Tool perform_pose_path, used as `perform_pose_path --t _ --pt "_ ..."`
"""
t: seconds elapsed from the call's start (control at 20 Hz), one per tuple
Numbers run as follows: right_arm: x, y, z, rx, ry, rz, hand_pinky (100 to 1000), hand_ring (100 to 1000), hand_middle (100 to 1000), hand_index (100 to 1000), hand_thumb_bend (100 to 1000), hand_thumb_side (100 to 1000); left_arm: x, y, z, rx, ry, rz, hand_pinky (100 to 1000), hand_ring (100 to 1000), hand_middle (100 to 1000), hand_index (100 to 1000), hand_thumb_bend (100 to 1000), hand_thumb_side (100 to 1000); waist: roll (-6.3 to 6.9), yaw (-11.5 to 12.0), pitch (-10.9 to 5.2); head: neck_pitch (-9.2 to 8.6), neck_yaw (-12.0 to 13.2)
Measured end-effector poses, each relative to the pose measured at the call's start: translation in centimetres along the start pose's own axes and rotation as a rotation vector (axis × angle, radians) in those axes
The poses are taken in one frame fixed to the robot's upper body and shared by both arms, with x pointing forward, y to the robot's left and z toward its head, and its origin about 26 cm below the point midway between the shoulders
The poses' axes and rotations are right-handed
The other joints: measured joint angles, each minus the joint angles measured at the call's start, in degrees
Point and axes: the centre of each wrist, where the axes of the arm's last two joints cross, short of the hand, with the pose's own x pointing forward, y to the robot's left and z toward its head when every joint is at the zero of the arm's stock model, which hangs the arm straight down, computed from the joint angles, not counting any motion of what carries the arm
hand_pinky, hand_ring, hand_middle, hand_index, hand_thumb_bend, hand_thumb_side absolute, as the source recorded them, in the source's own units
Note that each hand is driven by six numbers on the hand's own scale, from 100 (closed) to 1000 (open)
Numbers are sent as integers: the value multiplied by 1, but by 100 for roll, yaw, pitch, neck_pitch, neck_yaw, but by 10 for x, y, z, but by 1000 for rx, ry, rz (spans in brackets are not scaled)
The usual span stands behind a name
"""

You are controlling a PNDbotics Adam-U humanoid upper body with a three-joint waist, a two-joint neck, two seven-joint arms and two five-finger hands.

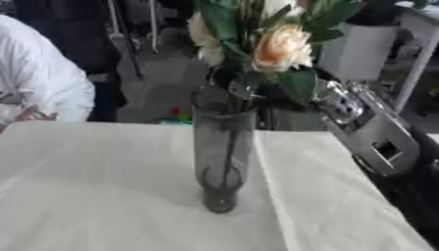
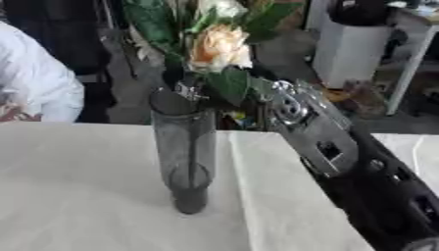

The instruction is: Arrange flowers into the vase.

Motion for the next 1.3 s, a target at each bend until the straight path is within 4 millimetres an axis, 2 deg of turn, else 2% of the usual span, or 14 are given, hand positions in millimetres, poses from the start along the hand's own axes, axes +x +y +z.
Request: perform_pose_path --t 0.55,1.0,1.15,1.3 --pt "-3 -4 3 59 13 26 799 853 753 840 322 1000 0 0 0 0 2 -1 798 888 884 945 100 1000 -4 -28 -3 -1 1" --pt "-3 -11 2 49 23 17 828 907 783 869 406 1000 0 0 0 -1 4 0 798 888 885 945 100 1000 2 -43 -4 -1 -9" --pt "-4 -13 2 55 26 16 829 909 785 869 409 1000 0 0 0 -1 4 0 798 888 885 945 100 1000 1 -64 -4 -1 -16" --pt "-4 -14 2 65 28 20 857 952 826 905 460 1000 0 0 0 -1 4 0 798 888 885 945 100 1000 -3 -68 -5 -1 -17"
